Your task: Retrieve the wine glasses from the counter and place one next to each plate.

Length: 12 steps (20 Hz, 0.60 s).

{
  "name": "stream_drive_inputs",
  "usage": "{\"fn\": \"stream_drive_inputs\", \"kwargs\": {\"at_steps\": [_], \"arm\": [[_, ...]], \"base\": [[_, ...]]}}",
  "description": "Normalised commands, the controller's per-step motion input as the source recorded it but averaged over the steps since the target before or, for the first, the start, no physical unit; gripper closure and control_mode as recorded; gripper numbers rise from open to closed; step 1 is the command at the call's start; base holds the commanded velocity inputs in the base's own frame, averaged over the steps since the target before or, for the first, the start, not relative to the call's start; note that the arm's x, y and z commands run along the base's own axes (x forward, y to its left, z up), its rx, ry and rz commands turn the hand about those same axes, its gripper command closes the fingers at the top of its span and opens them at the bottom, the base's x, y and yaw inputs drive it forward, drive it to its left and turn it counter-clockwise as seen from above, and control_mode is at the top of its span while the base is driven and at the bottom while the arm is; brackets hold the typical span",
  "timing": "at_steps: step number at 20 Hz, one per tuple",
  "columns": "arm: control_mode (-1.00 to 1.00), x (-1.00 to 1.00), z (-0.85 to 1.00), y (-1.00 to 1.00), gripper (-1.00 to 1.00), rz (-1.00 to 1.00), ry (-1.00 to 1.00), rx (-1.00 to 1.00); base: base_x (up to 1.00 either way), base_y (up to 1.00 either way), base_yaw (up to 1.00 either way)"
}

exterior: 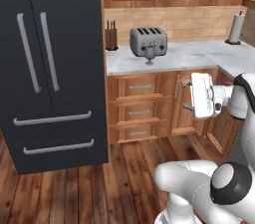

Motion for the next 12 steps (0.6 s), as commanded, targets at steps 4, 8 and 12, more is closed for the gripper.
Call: {"fn": "stream_drive_inputs", "kwargs": {"at_steps": [4, 8, 12], "arm": [[1.0, 0.0, 0.0, 0.0, -1.0, 0.0, 0.0, 0.0], [1.0, 0.0, 0.0, 0.0, -1.0, 0.0, 0.0, 0.0], [1.0, 0.0, 0.0, 0.0, -1.0, 0.0, 0.0, 0.0]], "base": [[1.0, -0.58, -0.07], [1.0, -0.6, -0.01], [1.0, -0.17, -0.01]]}}
